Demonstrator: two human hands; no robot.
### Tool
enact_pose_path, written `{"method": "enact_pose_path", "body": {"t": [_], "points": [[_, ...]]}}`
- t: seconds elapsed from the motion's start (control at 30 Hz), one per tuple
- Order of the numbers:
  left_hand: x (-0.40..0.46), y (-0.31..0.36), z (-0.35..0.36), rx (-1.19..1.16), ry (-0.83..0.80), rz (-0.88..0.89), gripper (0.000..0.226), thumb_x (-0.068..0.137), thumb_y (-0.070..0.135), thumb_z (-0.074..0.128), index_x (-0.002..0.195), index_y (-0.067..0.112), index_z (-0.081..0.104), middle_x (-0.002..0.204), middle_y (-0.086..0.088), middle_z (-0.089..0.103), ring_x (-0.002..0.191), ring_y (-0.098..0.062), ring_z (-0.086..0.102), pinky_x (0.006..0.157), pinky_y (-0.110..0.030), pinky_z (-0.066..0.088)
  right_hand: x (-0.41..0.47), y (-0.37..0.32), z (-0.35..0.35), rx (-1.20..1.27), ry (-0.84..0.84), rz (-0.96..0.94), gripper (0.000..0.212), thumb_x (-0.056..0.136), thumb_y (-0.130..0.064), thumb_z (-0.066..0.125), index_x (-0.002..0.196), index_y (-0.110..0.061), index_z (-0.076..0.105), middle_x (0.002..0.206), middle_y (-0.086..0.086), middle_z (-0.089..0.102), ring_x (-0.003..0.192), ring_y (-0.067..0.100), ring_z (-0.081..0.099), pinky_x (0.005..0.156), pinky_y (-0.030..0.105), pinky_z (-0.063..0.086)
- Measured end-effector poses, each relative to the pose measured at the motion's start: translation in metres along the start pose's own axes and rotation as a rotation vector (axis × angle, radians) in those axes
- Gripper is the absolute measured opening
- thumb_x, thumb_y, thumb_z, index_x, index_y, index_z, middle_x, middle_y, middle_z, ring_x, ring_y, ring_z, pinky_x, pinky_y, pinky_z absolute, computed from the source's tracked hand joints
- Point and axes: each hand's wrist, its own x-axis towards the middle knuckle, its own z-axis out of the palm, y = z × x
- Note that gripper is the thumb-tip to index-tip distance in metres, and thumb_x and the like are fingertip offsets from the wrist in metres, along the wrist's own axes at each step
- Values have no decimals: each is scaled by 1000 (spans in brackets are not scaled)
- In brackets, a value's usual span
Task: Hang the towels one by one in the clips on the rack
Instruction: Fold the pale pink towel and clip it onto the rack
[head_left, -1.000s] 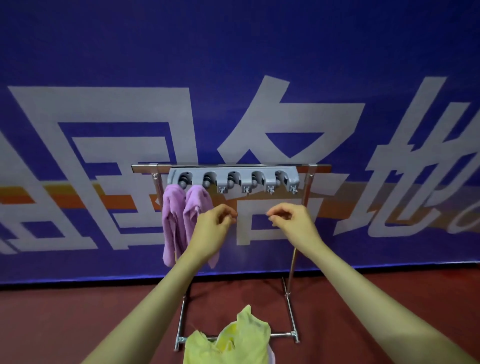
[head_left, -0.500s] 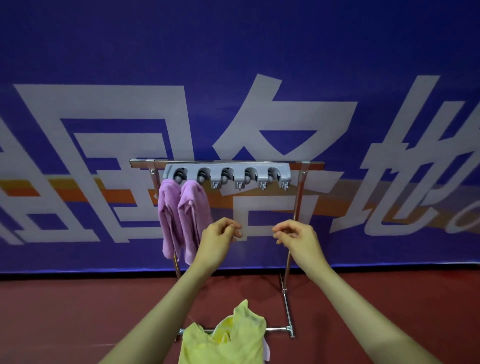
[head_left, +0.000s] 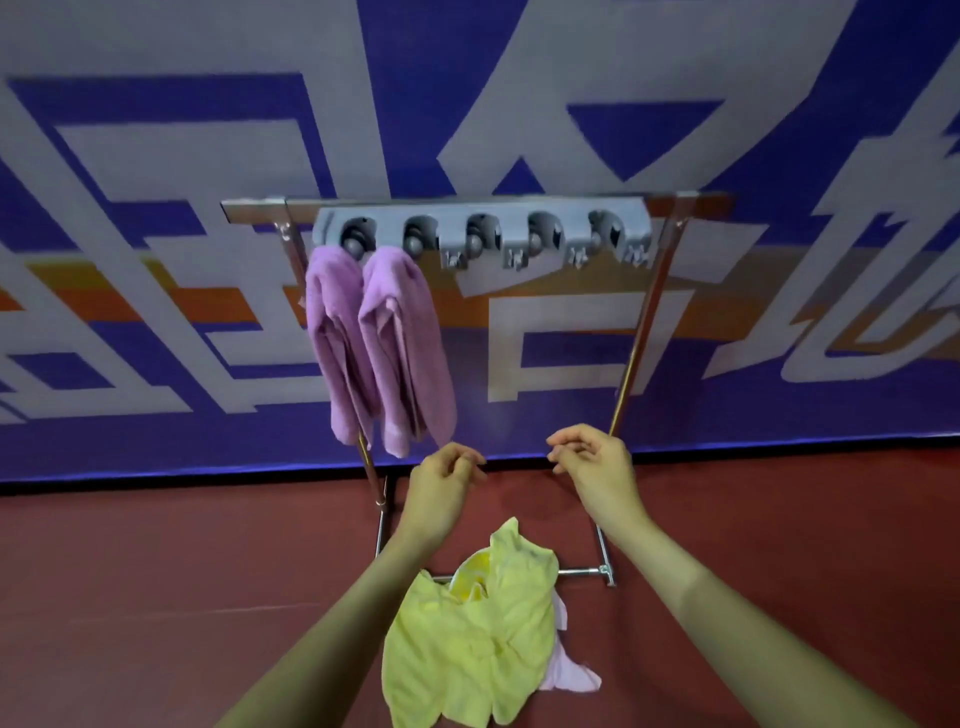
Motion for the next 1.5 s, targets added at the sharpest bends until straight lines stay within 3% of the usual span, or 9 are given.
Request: {"method": "enact_pose_path", "body": {"t": [0.13,0.33,0.53,0.67,0.77,1.0,1.17,1.3,1.5], "points": [[16,-103,27,73,-26,-57,25,91,8,49,76,22,64,70,7,64,68,-8,58,73,-29,46,7,99,21,-41,58,48,33,82,11,58,74,-21,63,65,1,63,54,0,60,62,18,50],[36,-281,93,86,-63,-128,25,92,7,47,76,22,60,68,9,62,55,5,55,57,-11,40,13,302,48,-190,66,121,36,80,6,63,71,-29,64,68,-3,65,70,22,64,71,34,52],[58,-462,176,44,-172,-217,25,95,5,42,84,17,61,77,1,63,71,-14,54,68,-22,45,9,503,58,-300,114,217,21,80,10,60,79,-9,68,75,9,68,61,-1,58,62,13,44],[63,-540,218,67,-232,-215,23,92,5,43,85,16,62,77,0,64,68,-15,51,65,-26,44,4,603,55,-442,103,308,18,82,1,58,81,-15,67,79,5,72,76,23,66,74,36,51],[66,-598,248,88,-270,-189,21,92,6,45,86,16,62,79,1,65,67,-14,53,63,-24,43,-6,674,57,-537,58,344,15,82,2,57,86,-8,67,82,9,71,81,30,66,77,40,52],[54,-667,278,234,-312,-47,11,92,13,53,95,18,63,96,5,65,90,-12,60,83,-27,47,-42,751,58,-734,-22,472,32,74,-4,66,103,-17,68,107,2,64,106,29,55,92,37,44],[34,-677,282,514,-350,408,20,89,28,47,100,18,60,94,2,58,85,-18,59,74,-36,48,-61,762,64,-938,-137,498,37,81,-19,61,118,-24,57,122,-3,55,117,25,44,95,34,35],[24,-682,290,880,-415,708,27,81,43,55,104,29,55,106,3,54,88,-20,58,67,-32,50,-70,765,66,-881,-42,451,13,82,-16,62,94,-18,63,104,1,65,108,29,51,89,36,38],[6,-696,304,1157,-444,638,53,59,54,74,104,40,52,128,-3,49,99,-31,59,72,-45,50,-86,767,66,-584,98,465,10,78,-6,65,81,-15,68,75,0,61,76,20,55,72,32,44]]}}
